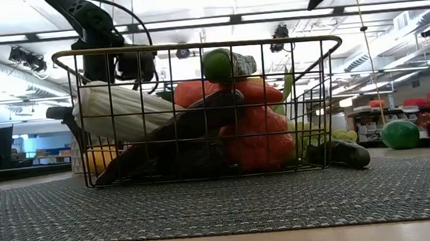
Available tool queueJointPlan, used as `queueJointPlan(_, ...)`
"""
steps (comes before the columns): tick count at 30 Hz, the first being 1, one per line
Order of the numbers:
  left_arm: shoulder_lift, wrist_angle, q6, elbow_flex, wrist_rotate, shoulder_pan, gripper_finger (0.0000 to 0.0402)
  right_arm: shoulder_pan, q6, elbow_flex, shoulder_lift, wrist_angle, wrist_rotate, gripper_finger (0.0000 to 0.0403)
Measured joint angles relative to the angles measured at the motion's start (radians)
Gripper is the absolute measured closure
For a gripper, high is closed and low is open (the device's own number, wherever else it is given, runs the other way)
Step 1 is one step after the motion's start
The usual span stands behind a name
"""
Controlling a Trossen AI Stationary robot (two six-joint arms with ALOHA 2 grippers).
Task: Build produce basket
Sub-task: Put the yellow mango into the gold wire basket
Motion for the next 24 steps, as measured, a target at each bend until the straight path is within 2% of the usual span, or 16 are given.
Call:
queueJointPlan(9,0.003,0.011,-0.037,-0.002,-0.014,-0.053,0.0123,0.0,-0.018,0.0,0.0,0.017,0.004,0.0056)
queueJointPlan(19,-0.003,0.013,-0.104,0.014,-0.002,-0.105,0.0215,0.0,-0.066,0.0,0.0,0.018,0.012,0.0056)
queueJointPlan(24,-0.019,-0.004,-0.072,0.106,0.039,-0.146,0.0213,-0.001,-0.107,0.0,0.0,0.017,0.051,0.0056)
